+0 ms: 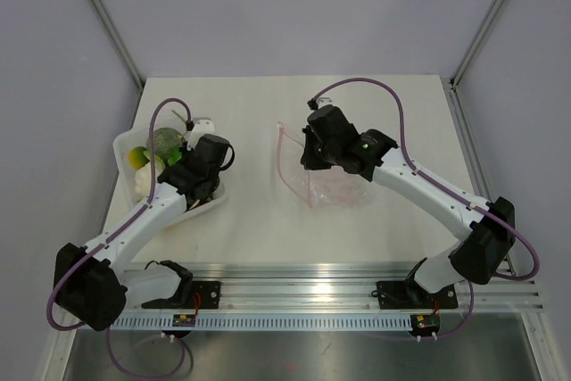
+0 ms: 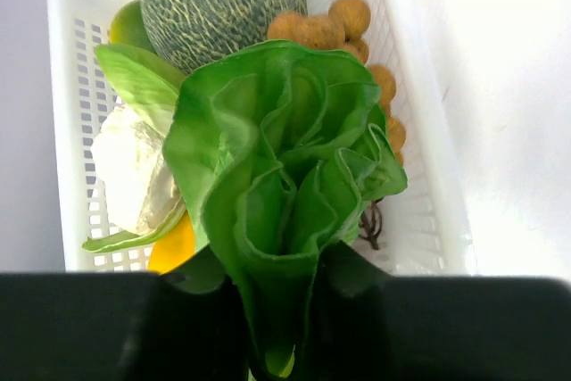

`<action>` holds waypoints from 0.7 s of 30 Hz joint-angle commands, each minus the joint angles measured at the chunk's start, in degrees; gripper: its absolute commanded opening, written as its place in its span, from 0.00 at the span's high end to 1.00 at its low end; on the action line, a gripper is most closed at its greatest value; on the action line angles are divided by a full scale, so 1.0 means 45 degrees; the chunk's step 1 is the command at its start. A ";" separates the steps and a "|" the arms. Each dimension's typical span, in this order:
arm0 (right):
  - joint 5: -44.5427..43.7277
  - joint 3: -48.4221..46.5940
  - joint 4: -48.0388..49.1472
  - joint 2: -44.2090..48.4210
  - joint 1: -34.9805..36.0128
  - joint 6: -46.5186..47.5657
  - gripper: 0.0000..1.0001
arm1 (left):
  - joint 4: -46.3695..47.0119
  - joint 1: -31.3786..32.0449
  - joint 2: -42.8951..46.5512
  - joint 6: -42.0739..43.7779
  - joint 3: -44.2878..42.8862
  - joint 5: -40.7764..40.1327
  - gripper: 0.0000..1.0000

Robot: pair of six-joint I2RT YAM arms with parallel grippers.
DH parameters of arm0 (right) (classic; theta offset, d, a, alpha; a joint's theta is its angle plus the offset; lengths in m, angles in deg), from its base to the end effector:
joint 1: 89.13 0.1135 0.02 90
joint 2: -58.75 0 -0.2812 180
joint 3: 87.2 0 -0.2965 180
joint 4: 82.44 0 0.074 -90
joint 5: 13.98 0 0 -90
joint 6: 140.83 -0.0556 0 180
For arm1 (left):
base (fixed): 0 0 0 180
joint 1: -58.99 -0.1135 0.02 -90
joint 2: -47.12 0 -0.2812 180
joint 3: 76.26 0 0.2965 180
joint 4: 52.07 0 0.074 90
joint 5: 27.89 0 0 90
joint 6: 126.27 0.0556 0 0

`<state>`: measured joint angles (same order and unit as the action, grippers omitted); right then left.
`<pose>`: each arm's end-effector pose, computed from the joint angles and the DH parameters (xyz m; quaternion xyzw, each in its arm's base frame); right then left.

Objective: Place the food in the zip-top bag and seal the zipper
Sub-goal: Pick up the fake vegetable from the bin.

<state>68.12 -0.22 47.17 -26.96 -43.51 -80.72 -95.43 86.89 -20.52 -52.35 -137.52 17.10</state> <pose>0.2764 0.2715 0.3435 -0.0981 0.9103 0.1932 0.3527 0.2667 -0.0967 0.2541 -0.0417 0.8764 0.2142 0.4294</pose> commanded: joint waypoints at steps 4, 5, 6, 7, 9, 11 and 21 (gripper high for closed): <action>0.0232 -0.0147 0.0401 0.0181 -0.0081 -0.0213 1.00 | -0.0672 -0.0028 0.1317 -0.0003 -0.1831 0.0120 1.00; 0.0310 -0.0147 0.0440 0.0141 -0.0081 -0.0252 1.00 | -0.0771 -0.0028 0.1416 0.0076 -0.2143 0.0236 1.00; 0.0349 -0.0147 0.0460 0.0102 -0.0081 -0.0272 1.00 | -0.0869 -0.0028 0.1533 0.0154 -0.2339 0.0470 1.00; 0.0408 -0.0128 0.0537 0.0024 -0.0081 -0.0330 1.00 | -0.1005 -0.0048 0.1786 0.0309 -0.2496 0.0607 1.00; 0.0642 -0.0127 0.0654 -0.0035 -0.0081 -0.0427 1.00 | -0.1026 -0.0048 0.2119 0.0563 -0.2982 0.1442 1.00; 0.0895 -0.0166 0.0850 -0.0229 -0.0081 -0.0603 1.00 | -0.0773 -0.0048 0.2721 0.0915 -0.3238 0.2245 1.00; 0.2145 -0.1669 0.1415 -0.1968 -0.0159 -0.1248 1.00 | 0.2094 -0.0048 0.5224 0.0996 -0.3943 0.7810 1.00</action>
<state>74.53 -3.87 50.36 -35.02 -43.62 -84.79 -95.60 86.80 0.46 -48.06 -152.86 41.44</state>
